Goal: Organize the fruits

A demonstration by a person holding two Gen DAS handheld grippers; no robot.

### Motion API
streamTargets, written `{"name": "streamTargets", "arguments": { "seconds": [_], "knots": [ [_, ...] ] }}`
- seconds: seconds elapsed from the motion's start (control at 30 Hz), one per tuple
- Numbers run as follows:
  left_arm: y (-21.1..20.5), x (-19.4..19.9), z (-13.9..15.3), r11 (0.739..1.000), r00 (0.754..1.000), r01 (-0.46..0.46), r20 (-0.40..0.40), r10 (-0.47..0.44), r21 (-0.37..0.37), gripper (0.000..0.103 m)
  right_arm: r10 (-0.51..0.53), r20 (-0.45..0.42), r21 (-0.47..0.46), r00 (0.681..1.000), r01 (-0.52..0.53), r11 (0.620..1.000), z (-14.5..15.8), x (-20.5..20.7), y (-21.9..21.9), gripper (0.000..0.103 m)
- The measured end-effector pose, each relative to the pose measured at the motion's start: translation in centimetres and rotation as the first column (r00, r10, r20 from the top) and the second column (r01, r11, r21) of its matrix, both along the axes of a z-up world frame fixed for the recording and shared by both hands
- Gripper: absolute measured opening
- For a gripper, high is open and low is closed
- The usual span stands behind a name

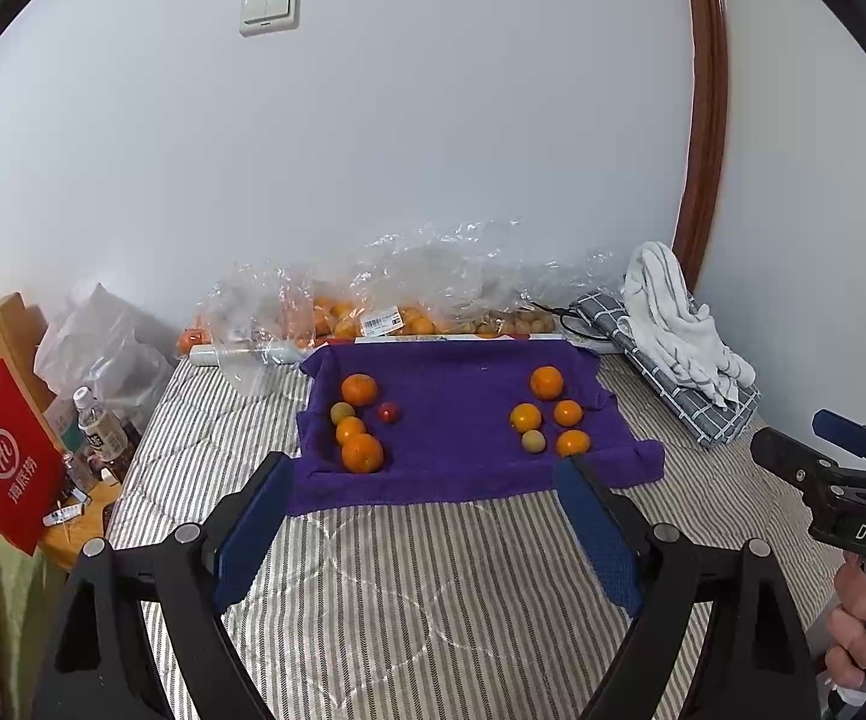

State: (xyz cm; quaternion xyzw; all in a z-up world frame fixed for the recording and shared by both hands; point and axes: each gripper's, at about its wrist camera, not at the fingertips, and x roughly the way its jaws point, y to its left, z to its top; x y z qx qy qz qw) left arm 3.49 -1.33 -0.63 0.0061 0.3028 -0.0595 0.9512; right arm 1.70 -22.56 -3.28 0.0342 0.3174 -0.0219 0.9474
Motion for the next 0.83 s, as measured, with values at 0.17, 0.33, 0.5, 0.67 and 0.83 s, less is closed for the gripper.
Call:
{"name": "streamTargets", "arguments": {
  "seconds": [0.17, 0.33, 0.5, 0.67, 0.83],
  "knots": [
    [-0.07, -0.17, 0.09, 1.0, 1.0, 0.002, 0.007, -0.002, -0.002, 0.088, -0.001, -0.002, 0.001, 1.0, 0.001, 1.0, -0.13, -0.06, -0.09, 0.101],
    [0.0, -0.1, 0.07, 1.0, 1.0, 0.002, 0.004, -0.002, -0.011, 0.088, -0.003, -0.006, 0.012, 1.0, 0.003, 1.0, -0.32, -0.15, -0.29, 0.101],
    [-0.01, -0.04, 0.06, 1.0, 1.0, 0.002, -0.001, -0.002, -0.016, 0.088, -0.004, -0.005, 0.008, 1.0, 0.004, 1.0, -0.46, -0.17, -0.34, 0.101],
    [0.09, 0.06, 0.05, 1.0, 1.0, 0.002, 0.001, -0.002, -0.016, 0.088, -0.001, -0.003, 0.009, 1.0, 0.001, 1.0, -0.49, -0.14, -0.43, 0.101],
    [0.12, 0.35, -0.16, 1.0, 1.0, 0.007, -0.001, -0.007, -0.017, 0.088, 0.003, -0.005, 0.017, 1.0, -0.003, 1.0, -0.78, 0.02, -0.58, 0.101]
  ]
}}
